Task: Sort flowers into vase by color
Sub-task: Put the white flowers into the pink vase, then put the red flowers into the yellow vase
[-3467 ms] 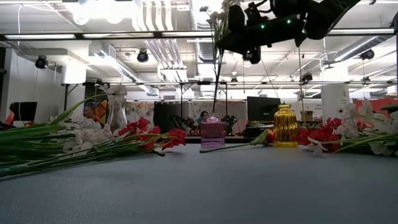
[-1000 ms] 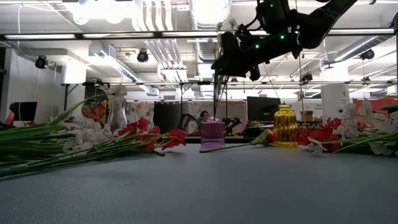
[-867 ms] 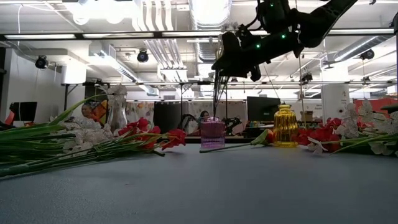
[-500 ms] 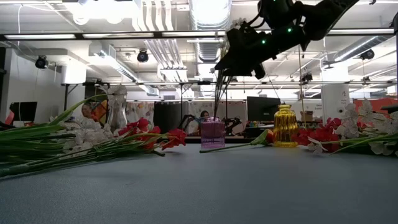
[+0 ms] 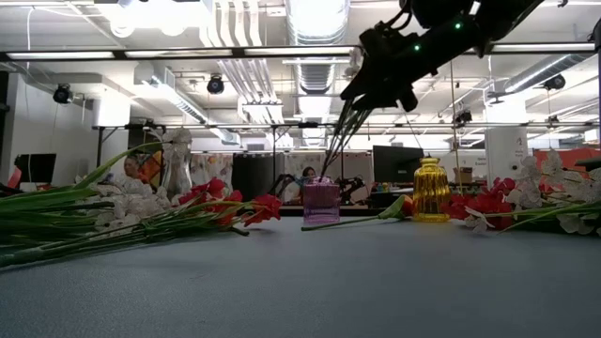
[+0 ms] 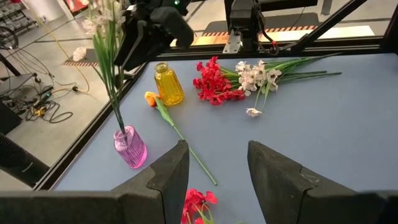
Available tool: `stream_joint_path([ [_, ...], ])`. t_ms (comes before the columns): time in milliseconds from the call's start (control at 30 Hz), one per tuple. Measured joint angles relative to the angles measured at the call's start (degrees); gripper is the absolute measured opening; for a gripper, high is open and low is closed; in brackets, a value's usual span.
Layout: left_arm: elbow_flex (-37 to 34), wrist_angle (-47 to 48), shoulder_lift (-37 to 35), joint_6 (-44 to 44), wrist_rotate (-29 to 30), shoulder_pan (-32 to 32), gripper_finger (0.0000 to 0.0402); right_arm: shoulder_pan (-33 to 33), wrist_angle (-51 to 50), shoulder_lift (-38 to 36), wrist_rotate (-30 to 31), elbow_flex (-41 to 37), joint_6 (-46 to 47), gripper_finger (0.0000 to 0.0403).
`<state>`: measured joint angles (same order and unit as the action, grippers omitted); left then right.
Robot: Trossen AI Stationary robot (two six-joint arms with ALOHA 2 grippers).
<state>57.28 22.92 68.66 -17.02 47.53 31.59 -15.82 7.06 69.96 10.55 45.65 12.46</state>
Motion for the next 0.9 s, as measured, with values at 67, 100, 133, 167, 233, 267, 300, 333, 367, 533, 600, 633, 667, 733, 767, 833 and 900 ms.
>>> stream_joint_path([
  [67,0.0,0.0,0.0,0.0,0.0,0.0,0.0148,0.3,-1.7,-0.9,0.0,0.0,0.5,0.0211],
  [100,0.0,0.0,0.0,0.0,0.0,0.0,0.0148,0.6,-2.4,-1.3,0.0,0.0,0.6,0.0211],
  [133,0.0,0.0,0.0,0.0,0.0,0.0,0.0148,0.9,-2.9,-1.6,0.0,0.0,0.6,0.0211],
  [167,0.0,0.0,0.0,0.0,0.0,0.0,0.0148,1.2,-3.3,-1.9,0.0,0.0,0.7,0.0211],
  [233,0.0,0.0,0.0,0.0,0.0,0.0,0.0148,1.7,-4.0,-2.5,0.0,0.0,1.2,0.0211],
  [267,0.0,0.0,0.0,0.0,0.0,0.0,0.0148,2.0,-4.0,-2.7,0.0,0.0,1.2,0.0211],
  [300,0.0,0.0,0.0,0.0,0.0,0.0,0.0148,2.3,-4.0,-2.9,0.0,0.0,1.2,0.0211],
  [333,0.0,0.0,0.0,0.0,0.0,0.0,0.0148,2.6,-4.0,-3.2,0.0,0.0,1.2,0.0211],
  [367,0.0,0.0,0.0,0.0,0.0,0.0,0.0148,2.9,-3.9,-3.4,0.0,0.0,1.2,0.0211],
  [533,0.0,0.0,0.0,0.0,0.0,0.0,0.0148,4.4,-3.8,-4.8,0.0,0.0,1.2,0.0211],
  [600,0.0,0.0,0.0,0.0,0.0,0.0,0.0148,5.1,-3.8,-5.5,0.0,0.0,1.2,0.0211],
  [633,0.0,-0.1,0.0,0.0,0.0,0.0,0.0148,5.7,-4.0,-5.9,0.0,0.1,1.3,0.0211],
  [667,0.0,-0.1,0.0,0.0,0.0,0.0,0.0148,6.3,-4.4,-6.2,0.0,0.4,1.5,0.0211],
  [733,0.0,-0.1,0.0,-0.1,0.0,0.0,0.0148,7.8,-5.6,-6.9,0.0,1.6,1.6,0.0211],
  [767,-0.1,-0.2,0.1,-0.2,0.0,0.0,0.0148,8.7,-6.6,-7.1,0.0,2.3,1.6,0.0211],
  [833,-0.1,-0.2,0.5,-0.2,0.0,0.0,0.0148,10.7,-9.1,-7.7,0.0,4.0,1.9,0.0211],
  [900,-0.1,-0.2,1.0,-0.2,0.0,0.0,0.0148,12.9,-12.6,-7.8,0.0,6.1,2.7,0.0211],
])
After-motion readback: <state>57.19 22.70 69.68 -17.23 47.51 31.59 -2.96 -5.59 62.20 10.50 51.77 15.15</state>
